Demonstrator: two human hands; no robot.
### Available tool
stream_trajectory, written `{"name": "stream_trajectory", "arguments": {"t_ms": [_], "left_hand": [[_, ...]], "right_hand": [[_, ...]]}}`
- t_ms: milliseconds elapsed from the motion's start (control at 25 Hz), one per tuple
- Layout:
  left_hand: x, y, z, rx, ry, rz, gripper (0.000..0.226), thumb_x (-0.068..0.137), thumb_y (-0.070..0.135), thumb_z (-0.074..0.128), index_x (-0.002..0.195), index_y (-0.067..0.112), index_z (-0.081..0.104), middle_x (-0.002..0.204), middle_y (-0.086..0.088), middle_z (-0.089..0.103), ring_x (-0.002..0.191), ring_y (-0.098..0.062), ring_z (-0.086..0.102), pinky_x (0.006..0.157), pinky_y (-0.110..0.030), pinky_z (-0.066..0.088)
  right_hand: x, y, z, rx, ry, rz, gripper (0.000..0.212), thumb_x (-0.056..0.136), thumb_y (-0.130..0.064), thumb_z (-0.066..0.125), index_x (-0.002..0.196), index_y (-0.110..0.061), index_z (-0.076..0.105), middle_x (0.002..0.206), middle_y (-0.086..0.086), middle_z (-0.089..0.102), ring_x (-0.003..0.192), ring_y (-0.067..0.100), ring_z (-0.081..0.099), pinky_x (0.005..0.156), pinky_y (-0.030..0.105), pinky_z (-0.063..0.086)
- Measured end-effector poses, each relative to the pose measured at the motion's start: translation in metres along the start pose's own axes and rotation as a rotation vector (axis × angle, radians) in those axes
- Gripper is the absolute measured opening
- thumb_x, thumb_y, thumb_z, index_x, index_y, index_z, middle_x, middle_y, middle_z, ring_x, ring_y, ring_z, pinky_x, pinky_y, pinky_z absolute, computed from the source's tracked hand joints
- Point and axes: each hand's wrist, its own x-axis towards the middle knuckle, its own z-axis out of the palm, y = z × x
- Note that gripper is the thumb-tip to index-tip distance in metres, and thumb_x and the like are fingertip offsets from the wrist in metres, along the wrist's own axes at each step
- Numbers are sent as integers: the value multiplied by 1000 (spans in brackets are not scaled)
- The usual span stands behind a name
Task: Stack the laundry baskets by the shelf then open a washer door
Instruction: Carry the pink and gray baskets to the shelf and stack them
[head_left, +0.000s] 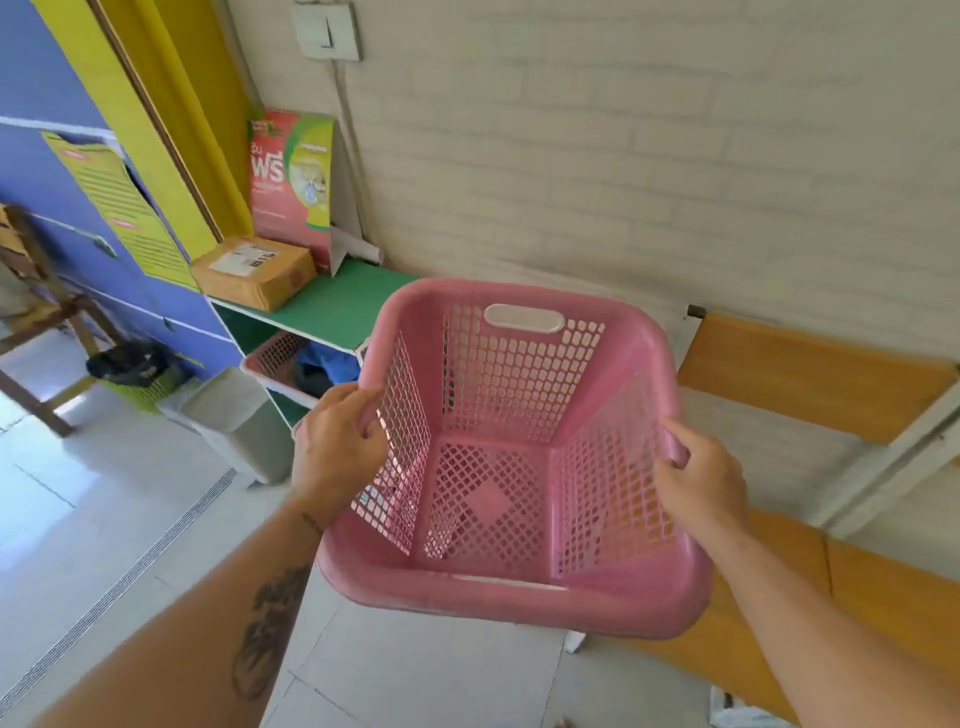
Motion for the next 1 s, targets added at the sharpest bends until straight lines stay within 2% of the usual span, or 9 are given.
{"name": "stream_trajectory", "arguments": {"t_ms": [80,320,440,600,720,800,840,920,1000], "left_hand": [[19,-6,18,-9,-27,28,46,73,13,59,115,29,68,114,8,64,84,-17,62,82,-40,54],[75,-27,69,-8,-179,90,46,76,10,60,118,28,67,120,9,62,90,-13,61,75,-28,47],[101,-53,110,-16,-305,125,45,75,10,61,117,24,67,119,3,63,90,-21,65,75,-35,55],[121,-90,172,-40,-431,159,49,74,-1,60,120,15,66,115,-8,62,86,-31,65,69,-41,53],[125,-128,223,-28,-609,39,64,75,-3,53,134,19,54,126,-14,55,98,-37,61,81,-47,54],[126,-147,250,-30,-770,-66,76,69,0,47,139,28,44,128,-12,49,103,-37,57,86,-49,53],[125,-157,264,-40,-840,-110,81,66,2,46,141,33,39,124,-11,48,100,-35,57,83,-46,54],[128,-169,285,-29,-954,-157,86,66,3,46,142,41,32,116,-7,46,90,-28,57,73,-37,54],[134,-177,299,29,-1051,-178,80,70,5,48,141,39,34,112,-6,51,85,-26,59,71,-33,53]], "right_hand": [[12,6,14,-14,-21,40,59,81,-16,53,135,-41,51,122,5,64,98,29,65,83,39,54],[31,17,54,-61,-93,179,61,80,-9,55,136,-34,51,130,4,61,114,27,60,94,38,49],[36,20,83,-118,-97,287,64,80,-8,55,137,-35,50,129,4,63,111,29,61,87,36,50],[53,24,138,-155,-154,417,75,71,-6,54,140,-33,46,133,5,59,112,28,61,88,35,50],[71,31,188,-110,-188,505,75,68,-3,56,140,-24,47,135,8,55,117,27,58,94,37,49],[81,40,217,-82,-203,569,72,71,2,54,140,-18,48,137,11,50,121,28,55,95,33,47],[85,45,231,-68,-212,598,69,73,4,52,138,-16,50,137,11,49,117,27,56,89,27,48],[93,51,249,-54,-228,644,65,76,10,48,136,-13,53,134,10,51,93,19,58,62,10,46],[96,54,258,-13,-259,667,61,78,14,45,133,-12,53,120,5,56,75,9,55,47,8,39]]}}
